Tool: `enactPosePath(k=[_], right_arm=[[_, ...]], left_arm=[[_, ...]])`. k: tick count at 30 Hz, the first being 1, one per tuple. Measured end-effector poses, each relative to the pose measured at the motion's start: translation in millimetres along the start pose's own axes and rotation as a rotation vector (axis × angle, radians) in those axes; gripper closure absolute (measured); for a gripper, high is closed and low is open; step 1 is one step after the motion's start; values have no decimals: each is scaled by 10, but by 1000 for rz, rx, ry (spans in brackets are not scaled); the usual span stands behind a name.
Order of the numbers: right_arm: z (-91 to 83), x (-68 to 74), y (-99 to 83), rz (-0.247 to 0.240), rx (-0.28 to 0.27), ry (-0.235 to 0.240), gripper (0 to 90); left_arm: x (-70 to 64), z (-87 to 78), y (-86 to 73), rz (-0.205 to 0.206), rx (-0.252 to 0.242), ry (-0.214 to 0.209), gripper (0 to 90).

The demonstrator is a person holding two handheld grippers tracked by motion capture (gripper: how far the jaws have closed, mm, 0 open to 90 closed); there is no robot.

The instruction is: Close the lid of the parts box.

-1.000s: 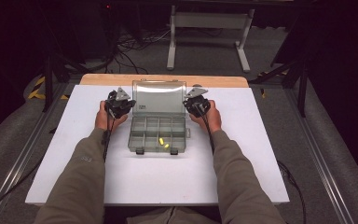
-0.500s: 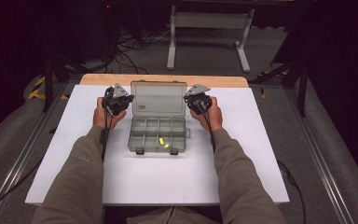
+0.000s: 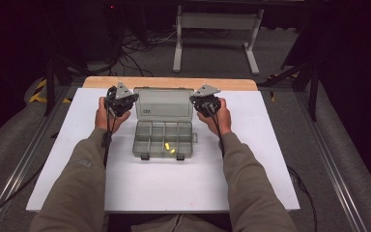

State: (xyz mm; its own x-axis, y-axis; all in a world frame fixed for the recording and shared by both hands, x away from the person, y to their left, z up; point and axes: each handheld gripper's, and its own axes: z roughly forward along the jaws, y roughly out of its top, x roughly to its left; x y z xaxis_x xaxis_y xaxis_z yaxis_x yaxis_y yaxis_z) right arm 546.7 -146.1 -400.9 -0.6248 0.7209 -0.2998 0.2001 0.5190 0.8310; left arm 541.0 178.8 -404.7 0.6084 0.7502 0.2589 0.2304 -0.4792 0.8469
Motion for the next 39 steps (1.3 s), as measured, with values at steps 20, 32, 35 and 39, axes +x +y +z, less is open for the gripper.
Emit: enactPosePath(k=[20, 32, 35, 39], right_arm=[[-156, 23, 102, -4, -49, -8, 895], [-237, 28, 148, -15, -71, -11, 894], [-255, 34, 163, -23, -76, -12, 895], [-281, 47, 184, -25, -86, -11, 900]], left_arm=[[2, -175, 133, 42, -36, 8, 894], [-3, -254, 204, 63, -50, 11, 894], [-8, -276, 222, 68, -51, 10, 894], [-16, -300, 243, 74, -57, 8, 895]])
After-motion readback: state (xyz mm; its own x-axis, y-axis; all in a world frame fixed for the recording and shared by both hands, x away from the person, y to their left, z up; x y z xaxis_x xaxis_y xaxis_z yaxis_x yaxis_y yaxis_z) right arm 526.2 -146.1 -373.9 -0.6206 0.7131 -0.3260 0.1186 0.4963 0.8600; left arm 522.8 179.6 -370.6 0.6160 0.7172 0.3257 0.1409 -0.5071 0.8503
